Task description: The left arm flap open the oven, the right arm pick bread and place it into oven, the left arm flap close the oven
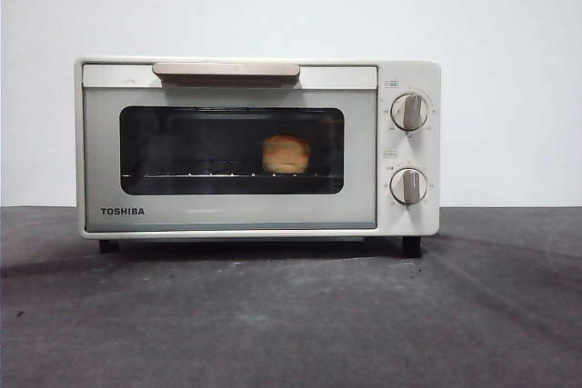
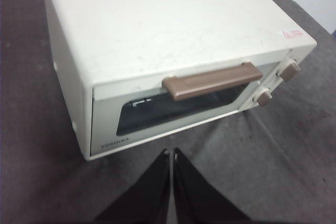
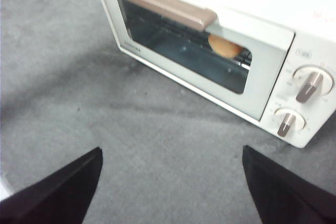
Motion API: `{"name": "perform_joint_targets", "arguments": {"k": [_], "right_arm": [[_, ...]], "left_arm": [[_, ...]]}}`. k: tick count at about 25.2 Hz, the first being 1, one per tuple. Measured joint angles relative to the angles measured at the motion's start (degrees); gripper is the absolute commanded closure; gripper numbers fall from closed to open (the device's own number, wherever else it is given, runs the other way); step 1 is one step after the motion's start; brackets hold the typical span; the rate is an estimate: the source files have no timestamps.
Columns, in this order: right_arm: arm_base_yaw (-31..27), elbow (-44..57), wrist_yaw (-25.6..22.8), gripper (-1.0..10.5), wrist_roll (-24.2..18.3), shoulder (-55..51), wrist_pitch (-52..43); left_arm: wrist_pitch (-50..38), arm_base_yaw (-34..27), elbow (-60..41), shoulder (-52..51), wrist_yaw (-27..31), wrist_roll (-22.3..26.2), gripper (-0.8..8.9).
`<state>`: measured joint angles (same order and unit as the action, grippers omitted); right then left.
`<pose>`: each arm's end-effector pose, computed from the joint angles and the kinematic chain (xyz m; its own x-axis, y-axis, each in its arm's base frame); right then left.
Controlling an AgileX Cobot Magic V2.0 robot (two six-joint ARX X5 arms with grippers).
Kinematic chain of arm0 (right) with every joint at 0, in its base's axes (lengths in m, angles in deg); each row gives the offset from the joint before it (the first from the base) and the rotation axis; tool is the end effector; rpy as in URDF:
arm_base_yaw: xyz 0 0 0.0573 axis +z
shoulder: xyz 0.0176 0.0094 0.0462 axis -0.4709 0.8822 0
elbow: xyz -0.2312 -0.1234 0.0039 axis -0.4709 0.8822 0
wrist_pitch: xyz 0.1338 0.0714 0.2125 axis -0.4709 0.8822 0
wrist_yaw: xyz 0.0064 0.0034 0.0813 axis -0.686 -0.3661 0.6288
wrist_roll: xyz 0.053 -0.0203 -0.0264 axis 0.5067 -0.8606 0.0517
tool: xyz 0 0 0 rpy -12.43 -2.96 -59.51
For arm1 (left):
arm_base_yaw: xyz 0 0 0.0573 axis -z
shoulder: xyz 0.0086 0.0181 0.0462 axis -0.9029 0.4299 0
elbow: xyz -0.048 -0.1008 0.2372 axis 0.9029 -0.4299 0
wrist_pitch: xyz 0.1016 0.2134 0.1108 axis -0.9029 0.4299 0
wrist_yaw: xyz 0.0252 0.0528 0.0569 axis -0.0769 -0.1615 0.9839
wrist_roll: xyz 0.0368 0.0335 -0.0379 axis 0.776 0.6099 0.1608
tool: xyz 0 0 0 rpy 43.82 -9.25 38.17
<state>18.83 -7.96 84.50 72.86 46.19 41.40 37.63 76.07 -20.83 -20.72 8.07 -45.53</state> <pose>0.1301 0.1373 0.3154 0.6209 0.6209 -0.4784 -0.6491 0.7495 0.1303 0.1586 -0.0459 0.3462 0.7658 -0.4705 -0.4384 0.4059 0.8824 -0.2379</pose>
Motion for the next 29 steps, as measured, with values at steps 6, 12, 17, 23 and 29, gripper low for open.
{"name": "perform_joint_targets", "arguments": {"k": [6,12,17,23,29], "right_arm": [[0.00,0.00,0.00,5.2,0.00,0.00,-1.16],[0.00,0.00,-2.73,8.8,0.02,0.00,-2.38],[0.00,0.00,-7.82,9.4,0.02,0.00,-3.13],[0.00,0.00,-9.01,9.4,0.02,0.00,-4.35],[0.00,0.00,-8.92,9.4,0.02,0.00,-4.35]], "left_arm": [[1.95,0.00,0.00,-0.28,0.04,0.44,7.97],[1.95,0.00,0.00,-0.28,0.02,0.74,7.94],[1.92,0.00,0.00,-0.28,0.02,0.81,7.94],[1.92,0.00,0.00,-0.28,0.02,0.81,7.94],[1.92,0.00,0.00,-0.28,0.02,0.81,7.94]]}}
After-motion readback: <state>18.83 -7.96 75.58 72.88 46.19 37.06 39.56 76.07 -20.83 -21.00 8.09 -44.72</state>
